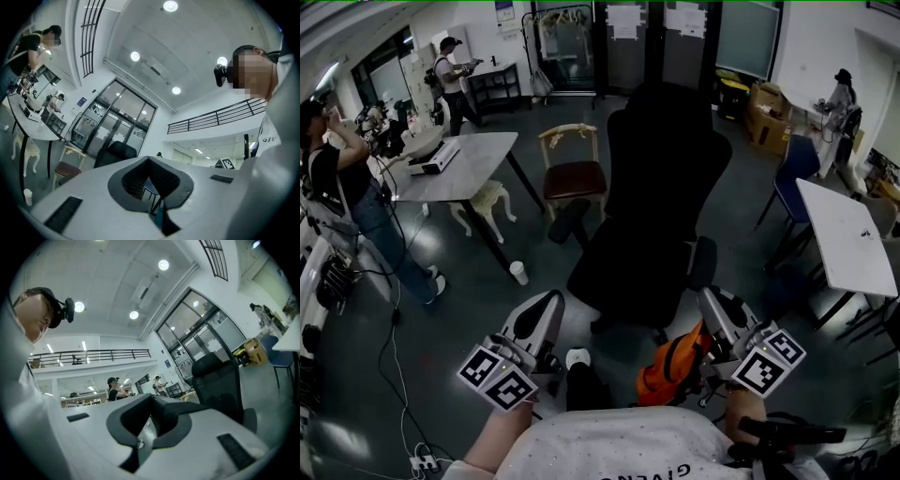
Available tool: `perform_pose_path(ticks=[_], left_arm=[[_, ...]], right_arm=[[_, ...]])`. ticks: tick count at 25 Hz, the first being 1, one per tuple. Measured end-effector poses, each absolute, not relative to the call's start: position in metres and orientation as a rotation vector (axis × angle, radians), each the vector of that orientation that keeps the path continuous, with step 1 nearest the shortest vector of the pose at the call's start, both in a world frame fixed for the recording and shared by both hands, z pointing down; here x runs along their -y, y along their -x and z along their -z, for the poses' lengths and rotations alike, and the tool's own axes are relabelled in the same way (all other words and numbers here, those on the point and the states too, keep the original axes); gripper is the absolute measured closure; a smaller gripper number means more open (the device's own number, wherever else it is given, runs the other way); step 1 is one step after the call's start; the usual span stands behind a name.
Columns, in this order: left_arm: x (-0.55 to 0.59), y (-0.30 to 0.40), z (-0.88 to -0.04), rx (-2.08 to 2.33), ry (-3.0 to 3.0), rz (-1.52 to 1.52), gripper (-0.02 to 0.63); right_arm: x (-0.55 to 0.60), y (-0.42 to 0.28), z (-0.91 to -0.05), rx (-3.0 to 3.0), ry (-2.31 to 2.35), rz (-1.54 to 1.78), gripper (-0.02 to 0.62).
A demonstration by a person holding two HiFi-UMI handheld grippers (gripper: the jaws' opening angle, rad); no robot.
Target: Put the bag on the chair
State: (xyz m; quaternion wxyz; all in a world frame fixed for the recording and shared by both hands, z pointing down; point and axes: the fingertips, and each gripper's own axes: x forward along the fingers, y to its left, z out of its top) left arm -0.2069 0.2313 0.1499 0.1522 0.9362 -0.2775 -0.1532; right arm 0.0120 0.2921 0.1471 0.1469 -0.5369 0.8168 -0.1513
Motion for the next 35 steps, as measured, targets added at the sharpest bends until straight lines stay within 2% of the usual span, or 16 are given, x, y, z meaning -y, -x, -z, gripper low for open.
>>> perform_pose_path(ticks=[7, 18, 25, 30, 35], left_arm=[[-0.176, 0.180, -0.157, 0.688, -2.699, 0.376, 0.606], [-0.062, 0.156, -0.120, 0.490, -2.778, 0.435, 0.606], [0.005, 0.152, -0.131, 0.350, -2.811, 0.252, 0.606], [0.040, 0.157, -0.118, 0.264, -2.827, 0.384, 0.606], [0.060, 0.149, -0.126, 0.125, -2.856, 0.360, 0.606]], right_arm=[[-0.256, -0.019, -0.144, -2.326, 1.586, 0.397, 0.597], [-0.158, -0.030, -0.104, -2.219, 1.685, 0.294, 0.597], [-0.100, -0.023, -0.089, -2.158, 1.728, 0.242, 0.597], [-0.070, -0.019, -0.094, -2.111, 1.781, 0.272, 0.597], [-0.046, -0.017, -0.102, -2.085, 1.830, 0.299, 0.597]])
